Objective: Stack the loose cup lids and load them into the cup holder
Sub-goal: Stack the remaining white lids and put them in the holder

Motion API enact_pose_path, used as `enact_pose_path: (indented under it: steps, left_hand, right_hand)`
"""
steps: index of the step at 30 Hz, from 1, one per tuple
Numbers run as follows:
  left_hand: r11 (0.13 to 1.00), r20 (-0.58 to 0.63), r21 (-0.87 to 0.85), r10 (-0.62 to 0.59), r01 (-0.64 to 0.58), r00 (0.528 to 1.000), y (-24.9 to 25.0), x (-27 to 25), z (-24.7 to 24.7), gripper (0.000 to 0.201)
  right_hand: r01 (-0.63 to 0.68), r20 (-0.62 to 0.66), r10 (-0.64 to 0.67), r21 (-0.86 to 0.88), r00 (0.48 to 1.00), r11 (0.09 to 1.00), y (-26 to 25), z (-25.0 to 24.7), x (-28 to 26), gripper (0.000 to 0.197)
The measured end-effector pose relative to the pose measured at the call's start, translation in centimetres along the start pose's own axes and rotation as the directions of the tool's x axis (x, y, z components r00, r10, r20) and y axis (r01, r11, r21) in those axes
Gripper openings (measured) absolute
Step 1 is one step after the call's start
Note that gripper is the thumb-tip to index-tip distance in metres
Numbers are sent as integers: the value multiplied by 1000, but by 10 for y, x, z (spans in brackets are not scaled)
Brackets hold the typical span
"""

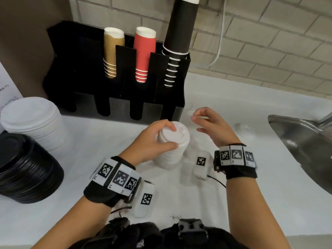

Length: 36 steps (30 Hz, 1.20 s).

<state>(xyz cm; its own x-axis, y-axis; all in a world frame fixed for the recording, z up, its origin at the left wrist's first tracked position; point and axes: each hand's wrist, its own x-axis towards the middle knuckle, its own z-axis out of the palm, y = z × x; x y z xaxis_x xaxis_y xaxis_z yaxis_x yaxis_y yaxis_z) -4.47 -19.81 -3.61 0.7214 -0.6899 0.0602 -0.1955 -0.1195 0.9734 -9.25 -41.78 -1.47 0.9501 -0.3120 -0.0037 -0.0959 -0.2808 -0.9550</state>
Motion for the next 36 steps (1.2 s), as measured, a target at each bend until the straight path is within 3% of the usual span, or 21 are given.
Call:
enact_pose_path:
  steps: [3,5,7,9,13,16,18,21,26,31,32,34,36]
  left_hand:
    - [1000,-12,4,-10,10,1000,2,-1,2,36]
    - [1000,-13,6,-15,15,1000,2,-2,3,36]
    - [1000,-19,5,-24,24,1000,2,-3,4,36]
    - [1000,-21,-2,-28,28,999,1,-4,4,36]
    - [999,-36,-23,-32,31,999,-1,-6,4,36]
    - [999,-45,-15,-31,30,999,-2,-8,3,38]
    - [999,-64,4,-35,36,997,-1,-8,4,40]
    - [999,-92,32,-34,37,995,1,-7,7,44]
    - [999,-96,28,-34,37,995,1,-6,11,44]
    - [998,-152,52,-11,19,988,0,-5,16,44]
    - [998,-160,62,-10,20,987,-1,-4,17,44]
    - [997,-175,72,-8,21,985,-2,-4,18,45]
    - [997,-196,82,7,9,981,-3,-3,18,48]
  right_hand:
    - [-285,-211,261,-90,942,954,26,-21,45,40]
    - [-460,-259,401,-239,879,855,41,-34,70,63]
    - [-534,-284,455,-366,844,762,56,-42,85,76]
    - [-534,-316,431,-525,845,663,68,-43,94,79]
    - [-518,-340,421,-732,841,443,75,-44,107,66]
    - [-405,-288,385,-874,877,268,72,-48,115,56]
    - [-300,-212,360,-930,908,211,73,-48,117,59]
    - [-212,-118,337,-943,934,257,74,-47,117,54]
    - [-319,-186,328,-849,926,421,72,-49,98,57]
    - [-317,-151,347,-810,926,494,60,-50,80,58]
    - [-316,-144,328,-763,934,564,54,-51,77,57]
    - [-259,-72,264,-552,962,793,36,-49,65,53]
    - [-97,76,119,-246,990,964,13,-40,46,48]
